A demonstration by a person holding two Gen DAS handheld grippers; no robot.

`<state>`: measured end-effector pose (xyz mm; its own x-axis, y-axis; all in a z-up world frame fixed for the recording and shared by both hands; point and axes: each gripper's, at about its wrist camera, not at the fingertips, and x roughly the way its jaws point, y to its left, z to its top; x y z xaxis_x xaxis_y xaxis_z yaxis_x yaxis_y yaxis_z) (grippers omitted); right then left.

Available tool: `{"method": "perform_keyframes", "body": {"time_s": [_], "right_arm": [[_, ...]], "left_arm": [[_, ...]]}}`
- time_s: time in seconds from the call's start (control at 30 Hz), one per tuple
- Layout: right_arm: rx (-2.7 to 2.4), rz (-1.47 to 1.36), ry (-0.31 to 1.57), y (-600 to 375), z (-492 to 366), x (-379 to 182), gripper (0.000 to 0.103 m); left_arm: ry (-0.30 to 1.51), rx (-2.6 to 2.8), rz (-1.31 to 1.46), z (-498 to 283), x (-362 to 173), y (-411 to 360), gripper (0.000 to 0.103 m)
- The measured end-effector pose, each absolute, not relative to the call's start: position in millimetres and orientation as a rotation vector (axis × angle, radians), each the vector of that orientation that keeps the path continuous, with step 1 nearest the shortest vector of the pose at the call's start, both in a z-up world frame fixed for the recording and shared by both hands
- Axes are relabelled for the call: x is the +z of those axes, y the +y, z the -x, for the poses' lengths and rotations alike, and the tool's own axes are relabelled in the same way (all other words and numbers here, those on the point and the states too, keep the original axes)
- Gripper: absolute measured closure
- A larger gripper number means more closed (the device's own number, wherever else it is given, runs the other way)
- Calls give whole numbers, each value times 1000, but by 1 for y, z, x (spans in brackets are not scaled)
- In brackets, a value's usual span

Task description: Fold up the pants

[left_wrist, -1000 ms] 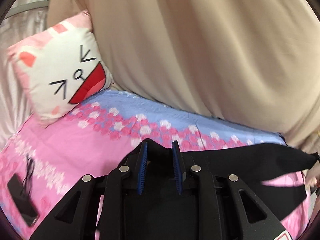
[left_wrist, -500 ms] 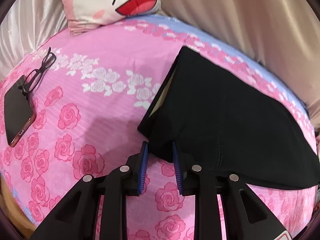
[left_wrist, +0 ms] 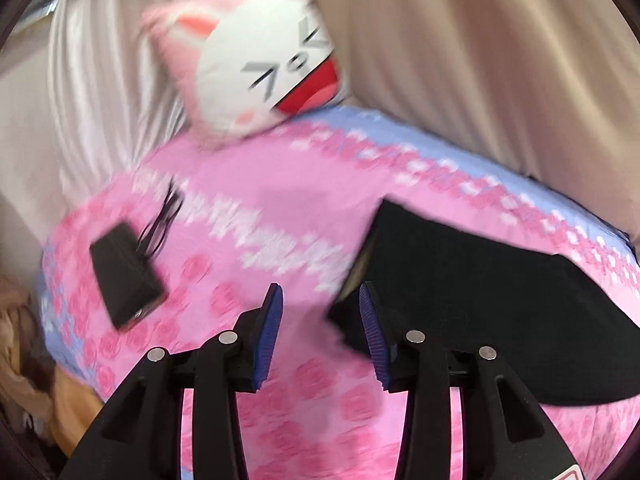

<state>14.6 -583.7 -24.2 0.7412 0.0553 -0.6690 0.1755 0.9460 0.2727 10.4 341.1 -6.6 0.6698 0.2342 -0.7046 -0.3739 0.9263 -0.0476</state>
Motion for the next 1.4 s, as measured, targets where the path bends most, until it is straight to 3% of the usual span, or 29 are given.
{"method": "perform_keyframes", "body": {"time_s": [0.03, 0.07, 0.1, 0.13, 0.2, 0.3, 0.37, 0.43, 0.47, 0.7, 0.73, 0.77, 0.83, 0.97, 1.0, 1.03, 1.13, 1.3, 1.4], "right_arm": [[-64, -324, 770, -581, -27, -30, 23], [-54, -313, 823, -577, -45, -42, 52], [-29, -302, 871, -572, -58, -51, 75], [-10, -278, 922, -565, -71, -58, 92], [-33, -128, 880, -542, -79, -41, 93], [-21, -66, 657, -530, -60, 21, 92], [-98, 6, 700, -543, -61, 10, 91], [-194, -28, 922, -575, -71, -41, 87], [-226, -50, 949, -584, -66, -52, 86], [-112, -107, 789, -543, -38, -11, 86], [-83, -110, 798, -537, -44, -11, 80], [-64, -105, 825, -528, -55, -16, 65], [-121, -54, 879, -524, -71, -34, 59], [-201, -76, 961, -537, -84, -70, 62], [-203, -69, 951, -534, -83, -71, 68], [-203, -63, 948, -531, -81, -68, 91], [-218, -36, 880, -525, -65, -44, 96], [-282, -145, 945, -563, -58, -65, 93], [-309, -173, 859, -554, -51, -49, 91]], "left_arm": [[756, 327, 179, -17, -2, 325, 50], [753, 314, 171, -24, -2, 313, 42], [756, 295, 153, -34, -4, 296, 41], [764, 288, 139, -41, -7, 284, 41], [786, 268, 103, -56, -15, 263, 41], [822, 269, 9, -71, -30, 232, 41], [841, 266, -23, -76, -41, 223, 41], [857, 268, -40, -78, -51, 218, 41], [871, 274, -47, -80, -57, 217, 41], [911, 335, -28, -93, -72, 228, 41], [910, 336, -15, -94, -72, 230, 41], [905, 341, 1, -95, -72, 232, 41], [892, 360, 20, -92, -69, 239, 41], [883, 413, 34, -81, -66, 266, 37], [882, 438, 33, -80, -66, 275, 37], [883, 466, 39, -78, -65, 287, 37], [874, 505, 103, -70, -59, 316, 37], [830, 509, 99, -72, -50, 323, 37], [826, 467, 98, -88, -48, 311, 36]]}}
